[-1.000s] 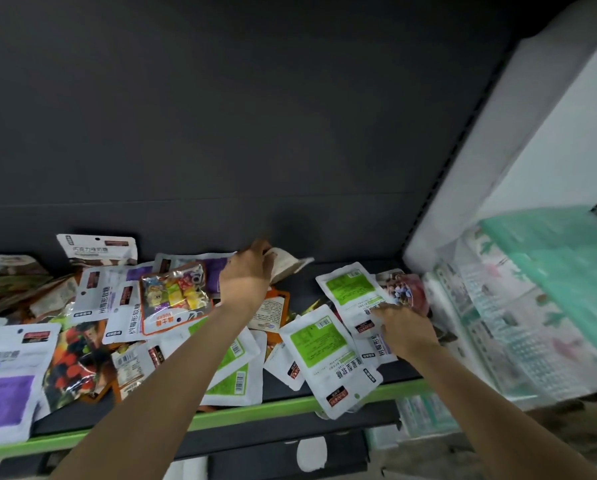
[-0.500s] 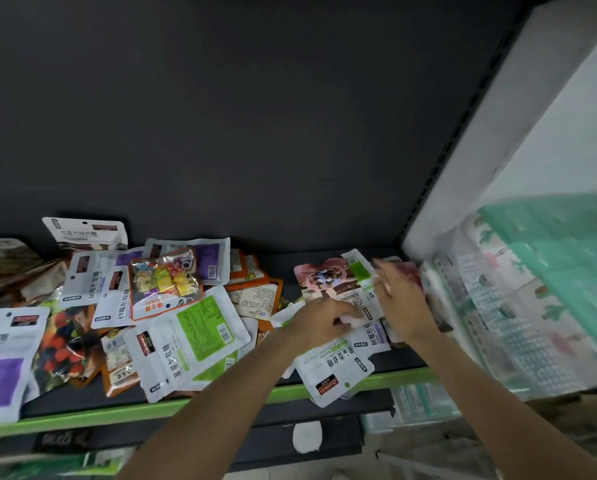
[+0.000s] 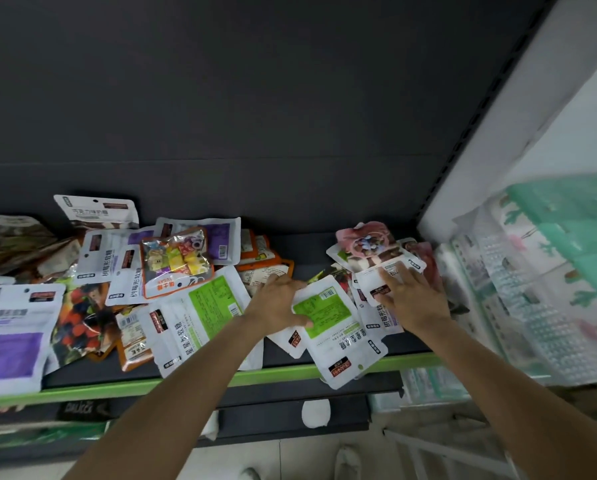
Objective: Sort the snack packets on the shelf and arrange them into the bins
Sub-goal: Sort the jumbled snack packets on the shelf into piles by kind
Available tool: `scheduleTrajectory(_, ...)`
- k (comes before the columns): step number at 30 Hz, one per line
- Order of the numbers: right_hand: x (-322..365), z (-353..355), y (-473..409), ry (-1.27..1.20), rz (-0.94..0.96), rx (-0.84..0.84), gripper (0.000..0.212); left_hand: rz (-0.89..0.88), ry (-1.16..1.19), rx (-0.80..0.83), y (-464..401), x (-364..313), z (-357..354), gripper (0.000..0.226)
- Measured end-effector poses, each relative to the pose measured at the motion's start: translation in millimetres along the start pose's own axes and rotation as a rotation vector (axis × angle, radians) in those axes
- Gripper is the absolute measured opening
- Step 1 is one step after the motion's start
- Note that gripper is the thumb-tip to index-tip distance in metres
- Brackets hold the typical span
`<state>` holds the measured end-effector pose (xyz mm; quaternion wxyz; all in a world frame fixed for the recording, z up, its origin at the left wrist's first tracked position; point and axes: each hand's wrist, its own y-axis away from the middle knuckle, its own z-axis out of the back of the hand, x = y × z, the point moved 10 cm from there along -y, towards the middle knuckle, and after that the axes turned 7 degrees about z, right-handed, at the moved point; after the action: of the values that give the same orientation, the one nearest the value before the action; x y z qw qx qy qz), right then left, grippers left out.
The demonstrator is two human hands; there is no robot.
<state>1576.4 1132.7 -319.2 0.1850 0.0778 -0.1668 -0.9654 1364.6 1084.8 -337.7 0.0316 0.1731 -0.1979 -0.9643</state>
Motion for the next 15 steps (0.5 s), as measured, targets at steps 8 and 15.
scheduleTrajectory(8, 5, -3, 1, -0.042, 0.088, -0.031, 0.061, 0.094, 0.435, -0.332, 5, 6, 76, 0.049)
scheduleTrajectory(15, -2, 17, -2, -0.741, -0.007, -0.113, 0.046, -0.066, 0.336, -0.630, 13, -44, 111, 0.030)
